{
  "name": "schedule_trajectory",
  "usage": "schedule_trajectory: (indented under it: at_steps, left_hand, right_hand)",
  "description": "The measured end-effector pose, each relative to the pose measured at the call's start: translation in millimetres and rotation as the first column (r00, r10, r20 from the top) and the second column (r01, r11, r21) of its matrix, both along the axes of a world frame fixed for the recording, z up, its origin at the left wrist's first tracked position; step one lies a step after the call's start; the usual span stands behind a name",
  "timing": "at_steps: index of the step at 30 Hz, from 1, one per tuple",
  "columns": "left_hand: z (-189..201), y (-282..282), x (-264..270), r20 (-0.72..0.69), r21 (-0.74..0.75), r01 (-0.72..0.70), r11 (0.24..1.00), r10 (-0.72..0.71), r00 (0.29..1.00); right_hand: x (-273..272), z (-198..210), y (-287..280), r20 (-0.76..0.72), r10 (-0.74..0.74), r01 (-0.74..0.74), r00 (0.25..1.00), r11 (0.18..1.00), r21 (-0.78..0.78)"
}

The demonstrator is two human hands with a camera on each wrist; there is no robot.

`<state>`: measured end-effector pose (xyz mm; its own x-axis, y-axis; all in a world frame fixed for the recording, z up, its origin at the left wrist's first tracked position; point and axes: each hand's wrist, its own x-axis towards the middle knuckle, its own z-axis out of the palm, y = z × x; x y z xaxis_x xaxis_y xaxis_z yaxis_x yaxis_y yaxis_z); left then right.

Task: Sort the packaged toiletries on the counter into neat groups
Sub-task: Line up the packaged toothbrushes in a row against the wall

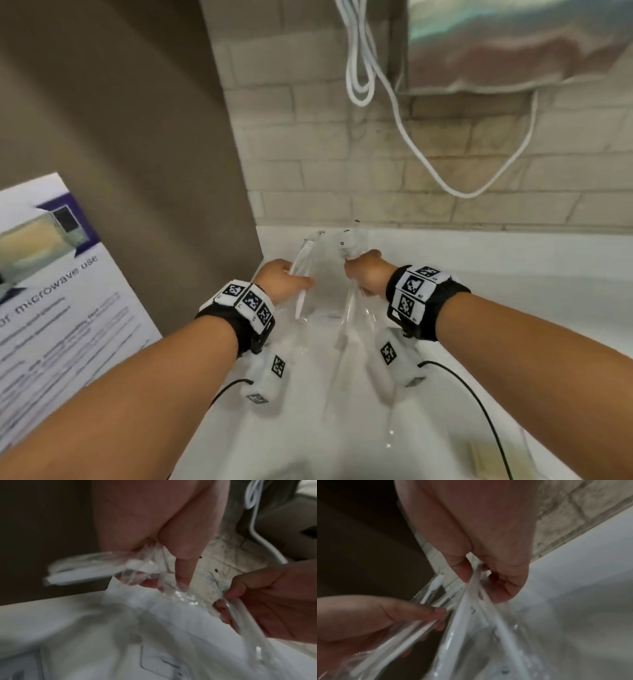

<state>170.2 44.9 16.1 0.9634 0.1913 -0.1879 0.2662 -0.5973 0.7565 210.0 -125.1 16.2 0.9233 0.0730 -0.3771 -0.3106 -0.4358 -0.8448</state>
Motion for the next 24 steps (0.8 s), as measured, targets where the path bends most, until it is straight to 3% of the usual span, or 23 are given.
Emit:
schedule_trajectory:
  at_steps: [8,13,16,24]
  left_hand:
    - [-39.2,52.8,77.3,-0.221,0.205,0.012,0.979,0.035,0.975]
    - [-64.4,61.2,98.2,-0.247,0.238,0.033,0.971,0.027,0.969]
    - [-75.2,58.7,102.8,-0.246,0.172,0.077,0.982,-0.032,0.969]
    - [-86.6,39.8,101.4,-0.229,-0.005,0.131,0.991,-0.128,0.965]
  right_hand:
    - [66.4,-36.2,67.4,-0.113,0.000,0.005,0.994,0.999,0.046]
    - [73.2,-63.1,83.4,-0.151,0.038,-0.064,0.988,0.984,-0.168]
    - [69.0,-71.6,82.7,-0.156,0.064,-0.103,0.986,0.960,-0.261]
    - [62.9,-74.4,54.4,-0.173,0.044,-0.096,0.984,0.948,-0.304]
